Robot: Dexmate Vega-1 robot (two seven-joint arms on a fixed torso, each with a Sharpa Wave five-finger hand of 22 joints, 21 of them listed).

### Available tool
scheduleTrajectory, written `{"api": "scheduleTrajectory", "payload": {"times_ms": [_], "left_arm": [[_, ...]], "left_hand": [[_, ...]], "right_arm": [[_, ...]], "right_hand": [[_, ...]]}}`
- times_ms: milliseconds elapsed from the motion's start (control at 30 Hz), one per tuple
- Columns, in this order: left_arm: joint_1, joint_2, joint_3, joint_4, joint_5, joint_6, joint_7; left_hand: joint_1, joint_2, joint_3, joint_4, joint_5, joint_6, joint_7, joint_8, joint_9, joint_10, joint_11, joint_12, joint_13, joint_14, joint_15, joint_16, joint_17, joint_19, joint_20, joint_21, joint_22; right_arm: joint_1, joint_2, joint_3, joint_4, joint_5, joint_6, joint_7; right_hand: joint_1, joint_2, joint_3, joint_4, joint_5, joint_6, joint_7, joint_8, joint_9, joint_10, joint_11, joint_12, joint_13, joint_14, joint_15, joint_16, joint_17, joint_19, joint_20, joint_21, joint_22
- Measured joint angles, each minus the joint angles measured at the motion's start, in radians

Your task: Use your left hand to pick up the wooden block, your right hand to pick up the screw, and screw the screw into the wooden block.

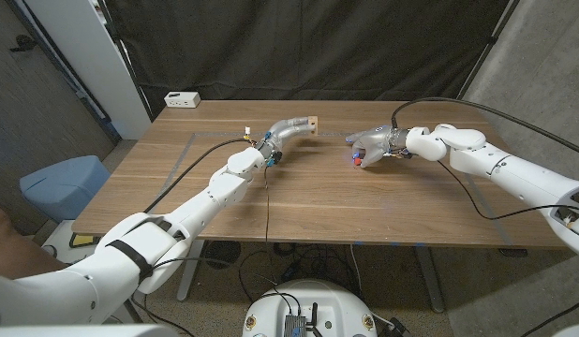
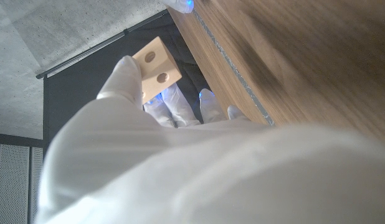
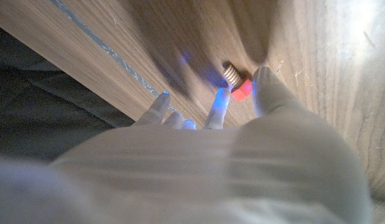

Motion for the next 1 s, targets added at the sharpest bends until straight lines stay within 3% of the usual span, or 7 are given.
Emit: {"api": "scheduleTrajectory", "payload": {"times_ms": [1000], "left_arm": [[-0.029,-0.023,0.004,0.061,-0.002,-0.011,-0.017]], "left_hand": [[-0.01,0.009,-0.005,0.003,0.006,0.0,0.0,0.0,-0.001,0.009,0.002,-0.007,0.006,0.0,0.0,0.004,0.0,0.0,0.0,0.0,0.0]], "right_arm": [[0.018,0.015,-0.021,0.035,-0.002,0.009,-0.018]], "right_hand": [[0.016,0.005,0.011,-0.003,0.0,0.059,-0.002,0.07,0.043,0.019,-0.013,0.0,0.0,0.011,0.0,0.006,0.005,0.016,-0.005,0.0,0.0]]}}
